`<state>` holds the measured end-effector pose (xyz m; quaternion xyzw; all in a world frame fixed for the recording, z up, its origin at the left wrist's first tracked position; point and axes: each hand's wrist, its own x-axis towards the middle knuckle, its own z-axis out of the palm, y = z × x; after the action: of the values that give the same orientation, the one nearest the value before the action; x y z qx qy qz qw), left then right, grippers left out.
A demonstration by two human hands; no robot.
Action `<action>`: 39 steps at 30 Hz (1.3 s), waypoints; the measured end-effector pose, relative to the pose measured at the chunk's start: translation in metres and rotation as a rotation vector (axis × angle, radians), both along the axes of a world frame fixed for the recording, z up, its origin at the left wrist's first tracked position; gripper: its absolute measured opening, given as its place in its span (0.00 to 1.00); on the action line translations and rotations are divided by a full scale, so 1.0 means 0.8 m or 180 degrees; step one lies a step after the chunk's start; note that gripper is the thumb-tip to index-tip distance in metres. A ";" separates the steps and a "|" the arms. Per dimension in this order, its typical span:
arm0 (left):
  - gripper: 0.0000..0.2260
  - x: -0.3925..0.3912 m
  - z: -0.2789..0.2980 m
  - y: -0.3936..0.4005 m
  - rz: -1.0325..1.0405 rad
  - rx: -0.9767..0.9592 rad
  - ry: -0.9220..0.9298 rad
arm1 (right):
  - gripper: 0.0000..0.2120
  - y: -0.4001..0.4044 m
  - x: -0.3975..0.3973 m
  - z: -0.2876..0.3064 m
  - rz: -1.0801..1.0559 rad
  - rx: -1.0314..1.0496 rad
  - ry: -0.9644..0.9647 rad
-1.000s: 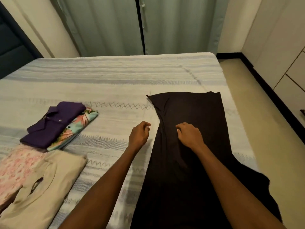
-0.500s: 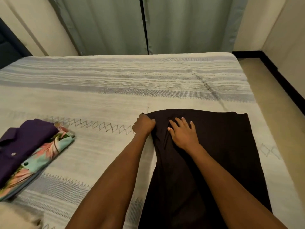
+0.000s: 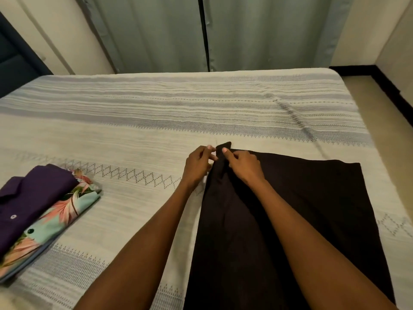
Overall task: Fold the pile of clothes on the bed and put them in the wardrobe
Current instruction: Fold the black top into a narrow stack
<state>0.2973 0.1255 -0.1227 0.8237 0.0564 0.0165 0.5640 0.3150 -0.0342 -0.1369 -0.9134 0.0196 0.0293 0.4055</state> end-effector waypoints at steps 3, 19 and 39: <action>0.09 -0.026 -0.005 0.004 0.0461 0.0302 -0.0260 | 0.27 0.018 0.019 0.006 -0.0008 0.0035 0.0357; 0.12 -0.116 0.015 -0.051 0.0210 0.2595 -0.0247 | 0.08 0.013 0.024 0.041 -0.0541 0.1474 0.0405; 0.17 -0.167 0.003 -0.035 -0.0147 0.2387 0.0713 | 0.23 -0.040 -0.042 0.027 -0.0351 -0.0330 0.1153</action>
<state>0.1635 0.0979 -0.1200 0.9704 0.0891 -0.0666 0.2144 0.2816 -0.0659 -0.1156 -0.9105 0.1437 0.1699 0.3487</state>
